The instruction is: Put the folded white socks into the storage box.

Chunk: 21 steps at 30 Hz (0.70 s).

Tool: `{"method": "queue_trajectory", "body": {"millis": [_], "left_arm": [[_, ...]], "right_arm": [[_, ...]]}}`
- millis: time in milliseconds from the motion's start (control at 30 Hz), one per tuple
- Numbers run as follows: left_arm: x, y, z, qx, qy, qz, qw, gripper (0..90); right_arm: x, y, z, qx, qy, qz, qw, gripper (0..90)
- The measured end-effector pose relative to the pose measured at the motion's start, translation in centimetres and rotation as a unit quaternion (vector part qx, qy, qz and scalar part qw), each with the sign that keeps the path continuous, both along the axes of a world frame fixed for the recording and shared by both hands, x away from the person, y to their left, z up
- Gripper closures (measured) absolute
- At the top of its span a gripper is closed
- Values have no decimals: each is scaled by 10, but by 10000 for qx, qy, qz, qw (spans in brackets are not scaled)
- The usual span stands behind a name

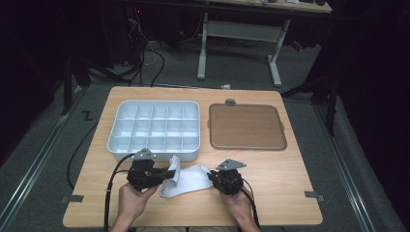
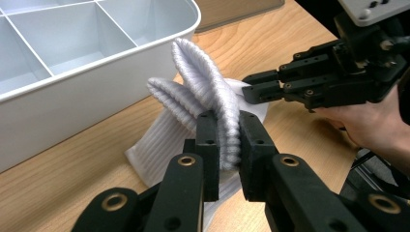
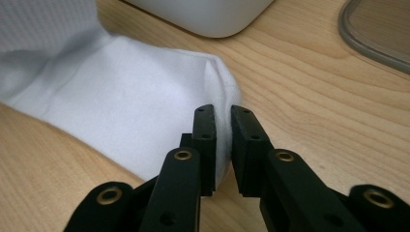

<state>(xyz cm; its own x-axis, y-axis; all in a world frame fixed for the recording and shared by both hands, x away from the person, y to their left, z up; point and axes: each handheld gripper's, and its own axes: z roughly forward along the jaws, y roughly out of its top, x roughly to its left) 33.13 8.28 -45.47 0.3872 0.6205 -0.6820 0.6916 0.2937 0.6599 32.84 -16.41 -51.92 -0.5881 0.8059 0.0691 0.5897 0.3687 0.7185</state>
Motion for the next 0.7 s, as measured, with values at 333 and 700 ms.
{"method": "queue_trajectory", "body": {"millis": [333,700], "left_arm": [[0,-9,-4,152,-5,-47,9999,810],[-1,-25,-10,282,30,-213,9994,810]], "right_arm": [[-13,7,-2,125,-29,-42,9999,826],[-13,9,-4,135,-24,-27,9999,825]]}}
